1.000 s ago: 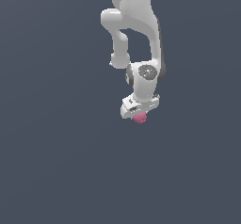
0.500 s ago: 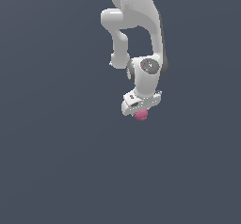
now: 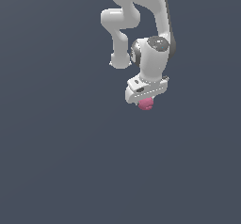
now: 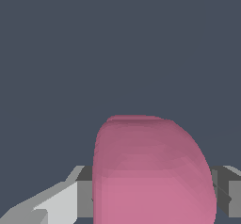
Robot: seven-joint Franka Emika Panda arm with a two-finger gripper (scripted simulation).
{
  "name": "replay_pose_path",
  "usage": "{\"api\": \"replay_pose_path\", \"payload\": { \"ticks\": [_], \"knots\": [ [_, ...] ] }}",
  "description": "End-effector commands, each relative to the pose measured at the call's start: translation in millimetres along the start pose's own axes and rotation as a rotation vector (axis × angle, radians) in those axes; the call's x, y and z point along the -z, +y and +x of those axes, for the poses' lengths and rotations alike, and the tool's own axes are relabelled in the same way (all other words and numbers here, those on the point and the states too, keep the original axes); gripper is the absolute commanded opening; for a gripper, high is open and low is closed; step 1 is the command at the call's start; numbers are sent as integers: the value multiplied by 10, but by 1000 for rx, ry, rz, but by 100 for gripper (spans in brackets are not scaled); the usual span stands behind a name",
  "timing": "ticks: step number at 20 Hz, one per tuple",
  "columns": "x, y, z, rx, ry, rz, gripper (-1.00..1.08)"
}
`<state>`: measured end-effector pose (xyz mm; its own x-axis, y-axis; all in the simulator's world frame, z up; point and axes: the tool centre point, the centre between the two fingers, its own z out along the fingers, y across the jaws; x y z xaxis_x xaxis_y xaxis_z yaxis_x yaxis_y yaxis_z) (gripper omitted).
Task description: Pick up the object and move it to a goal position.
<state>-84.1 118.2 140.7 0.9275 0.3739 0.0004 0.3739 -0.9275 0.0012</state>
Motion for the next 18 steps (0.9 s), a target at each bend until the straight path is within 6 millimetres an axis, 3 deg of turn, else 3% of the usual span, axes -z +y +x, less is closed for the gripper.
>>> {"api": "replay_pose_path", "payload": {
  "ticks": [1,12,18],
  "knots": [
    [250,-73,-36,0,1,0,-100],
    [1436,-415,-186,1,0,0,-100],
    [1960,-561,-239,1,0,1,-100]
  ]
}}
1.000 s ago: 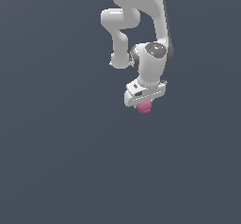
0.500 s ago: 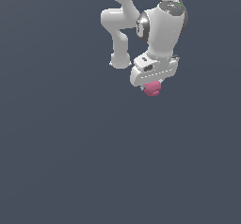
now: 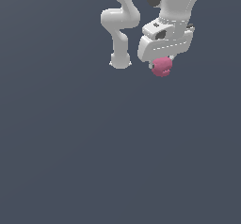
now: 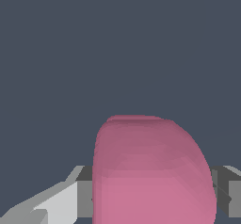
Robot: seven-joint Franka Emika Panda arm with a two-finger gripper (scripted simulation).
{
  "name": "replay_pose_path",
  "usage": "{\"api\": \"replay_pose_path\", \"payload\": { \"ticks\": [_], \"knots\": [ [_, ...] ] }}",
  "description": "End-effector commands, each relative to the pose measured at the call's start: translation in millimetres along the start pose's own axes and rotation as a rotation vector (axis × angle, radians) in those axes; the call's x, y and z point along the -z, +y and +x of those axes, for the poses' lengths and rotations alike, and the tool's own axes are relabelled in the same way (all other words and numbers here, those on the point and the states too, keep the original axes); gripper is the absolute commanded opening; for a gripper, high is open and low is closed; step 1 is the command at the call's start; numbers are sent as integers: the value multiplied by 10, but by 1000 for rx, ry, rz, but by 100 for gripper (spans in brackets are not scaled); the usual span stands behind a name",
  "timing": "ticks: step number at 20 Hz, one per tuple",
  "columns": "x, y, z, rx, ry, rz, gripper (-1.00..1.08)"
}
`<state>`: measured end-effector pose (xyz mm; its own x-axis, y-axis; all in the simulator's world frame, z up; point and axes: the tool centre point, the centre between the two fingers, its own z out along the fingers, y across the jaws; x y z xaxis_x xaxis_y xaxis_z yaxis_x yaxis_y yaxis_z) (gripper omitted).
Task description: Pick up the object and move it to a goal position.
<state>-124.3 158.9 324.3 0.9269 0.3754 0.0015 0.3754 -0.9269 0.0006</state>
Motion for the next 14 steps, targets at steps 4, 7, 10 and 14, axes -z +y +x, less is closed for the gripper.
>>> {"api": "replay_pose_path", "payload": {
  "ticks": [4,7,10,14],
  "knots": [
    [373,-104,-37,0,-1,0,-100],
    [505,-137,-43,-1,-1,0,-100],
    [590,-160,-46,-1,-1,0,-100],
    [631,-168,-47,-1,-2,0,-100]
  ]
}}
